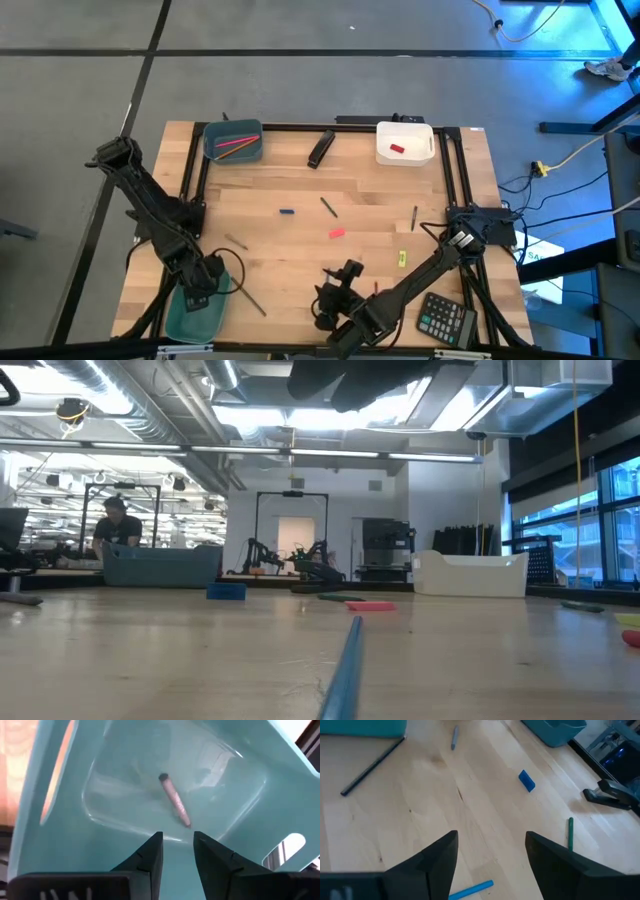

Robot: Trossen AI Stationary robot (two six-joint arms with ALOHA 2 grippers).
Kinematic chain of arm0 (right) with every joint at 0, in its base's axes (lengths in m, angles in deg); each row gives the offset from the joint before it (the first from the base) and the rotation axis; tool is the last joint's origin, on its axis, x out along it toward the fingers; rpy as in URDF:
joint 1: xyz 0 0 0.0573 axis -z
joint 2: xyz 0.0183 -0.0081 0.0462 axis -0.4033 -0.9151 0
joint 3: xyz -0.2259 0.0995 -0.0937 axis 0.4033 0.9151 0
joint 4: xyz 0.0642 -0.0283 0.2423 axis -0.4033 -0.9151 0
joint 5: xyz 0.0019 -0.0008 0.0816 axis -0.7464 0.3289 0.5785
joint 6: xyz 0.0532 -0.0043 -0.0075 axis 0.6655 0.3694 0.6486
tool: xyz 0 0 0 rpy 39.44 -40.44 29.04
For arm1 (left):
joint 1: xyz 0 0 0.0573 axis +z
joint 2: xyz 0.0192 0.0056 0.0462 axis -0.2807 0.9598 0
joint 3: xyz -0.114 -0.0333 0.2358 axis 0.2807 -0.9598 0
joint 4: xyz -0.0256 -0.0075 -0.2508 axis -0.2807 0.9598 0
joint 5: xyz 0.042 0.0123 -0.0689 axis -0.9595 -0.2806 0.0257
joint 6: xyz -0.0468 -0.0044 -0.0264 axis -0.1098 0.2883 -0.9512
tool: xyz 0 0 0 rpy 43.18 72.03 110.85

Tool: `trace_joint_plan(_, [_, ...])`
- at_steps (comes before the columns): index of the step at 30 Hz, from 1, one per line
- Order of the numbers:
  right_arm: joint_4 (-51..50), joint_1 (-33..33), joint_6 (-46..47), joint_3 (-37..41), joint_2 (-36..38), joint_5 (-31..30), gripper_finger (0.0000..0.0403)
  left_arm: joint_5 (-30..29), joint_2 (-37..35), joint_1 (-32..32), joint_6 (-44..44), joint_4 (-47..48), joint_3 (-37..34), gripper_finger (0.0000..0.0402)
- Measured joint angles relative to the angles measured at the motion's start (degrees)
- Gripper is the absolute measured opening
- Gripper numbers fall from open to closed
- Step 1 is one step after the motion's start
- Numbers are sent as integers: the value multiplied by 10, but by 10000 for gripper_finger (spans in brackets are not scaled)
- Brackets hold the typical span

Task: Sort crayons/erasers/pens/pencils in bins
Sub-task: Put the green crayon into the green bin

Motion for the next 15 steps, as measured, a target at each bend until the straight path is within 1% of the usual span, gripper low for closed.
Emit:
trace_joint_plan(2, [-10, 0, -22, -3, 0, 20, 234, 2, 0, 0, -13, 3, 5, 99])
trace_joint_plan(4, [-50, -2, -28, -20, 0, 46, 234, 2, 0, 0, -14, 1, 18, 99])
trace_joint_plan(6, [-115, -13, 3, -51, 0, 41, 234, -1, 0, 0, -5, 2, 35, 99])
trace_joint_plan(8, [-196, -32, 50, -82, 1, 13, 234, -22, 0, 0, 29, 3, 62, 99])
trace_joint_plan(10, [-282, -48, 111, -102, 1, 2, 234, -64, 0, 0, 70, -1, 93, 99])
trace_joint_plan(12, [-343, -60, 182, -111, 1, 27, 234, -124, 0, 0, 115, -1, 124, 99])
trace_joint_plan(13, [-335, -63, 195, -108, 2, 52, 234, -165, 0, 0, 141, -4, 137, 99])
trace_joint_plan(15, [-316, -65, 200, -92, 8, 111, 234, -270, -1, -1, 186, -19, 153, 99])
